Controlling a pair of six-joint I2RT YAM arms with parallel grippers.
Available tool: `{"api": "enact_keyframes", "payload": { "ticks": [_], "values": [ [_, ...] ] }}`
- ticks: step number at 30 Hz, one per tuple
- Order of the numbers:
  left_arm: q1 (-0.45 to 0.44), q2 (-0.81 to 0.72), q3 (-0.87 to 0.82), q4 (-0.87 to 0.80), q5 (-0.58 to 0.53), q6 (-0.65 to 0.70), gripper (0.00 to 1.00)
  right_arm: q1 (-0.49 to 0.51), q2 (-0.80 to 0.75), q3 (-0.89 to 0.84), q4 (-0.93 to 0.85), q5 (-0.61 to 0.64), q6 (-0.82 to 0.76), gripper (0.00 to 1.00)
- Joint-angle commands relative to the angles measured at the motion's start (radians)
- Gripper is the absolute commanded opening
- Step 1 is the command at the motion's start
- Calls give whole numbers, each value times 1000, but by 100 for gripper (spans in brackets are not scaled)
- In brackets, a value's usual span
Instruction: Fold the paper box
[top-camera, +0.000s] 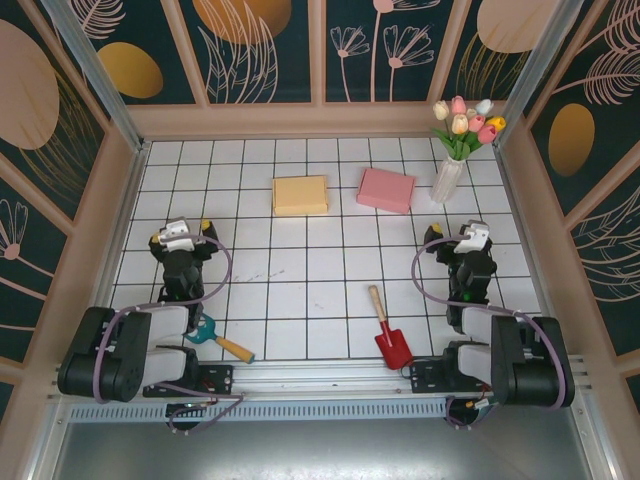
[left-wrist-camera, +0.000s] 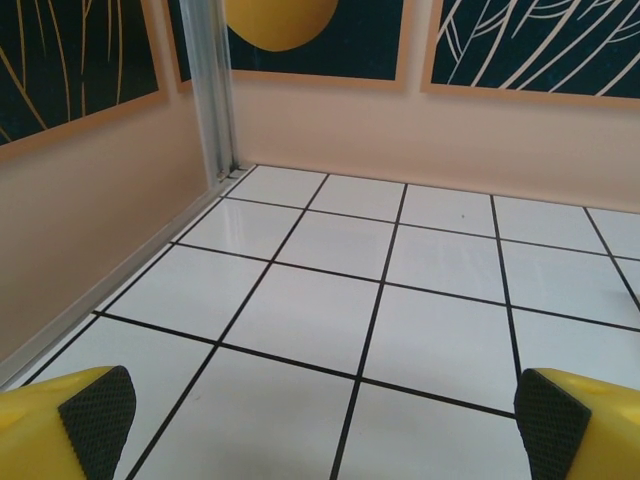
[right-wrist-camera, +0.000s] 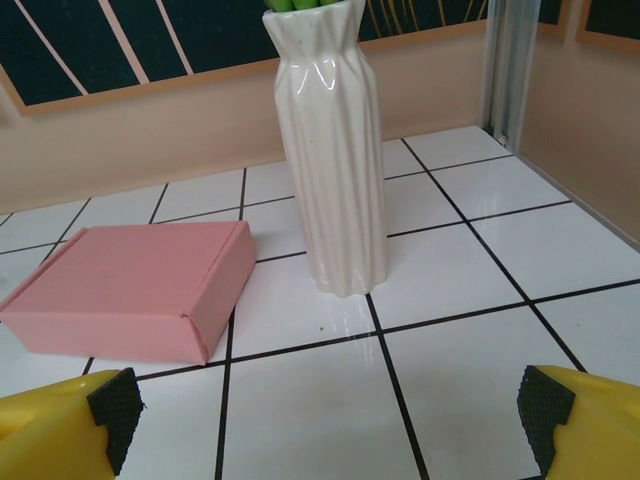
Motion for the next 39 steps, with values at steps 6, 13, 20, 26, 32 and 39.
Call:
{"api": "enact_keyframes", "payload": {
  "ticks": [6, 13, 20, 26, 32, 39],
  "values": [
    [35, 47, 39, 83, 81, 29, 99, -6, 83, 29, 153, -17, 0, 99],
    [60, 215, 13, 288, 131, 35, 99, -6, 185, -17, 341, -51, -34, 99],
    [77, 235, 70, 208, 128, 15, 99, -15, 335, 31, 407, -196, -76, 99],
    [77, 234, 67, 211, 128, 16, 99, -18, 318, 146, 155, -86, -33, 99],
    [77, 233, 67, 211, 127, 17, 99, -19, 319, 160, 136, -92, -36, 99],
    [77, 234, 67, 211, 128, 16, 99, -19, 321, 160, 137, -93, -36, 99]
  ]
}}
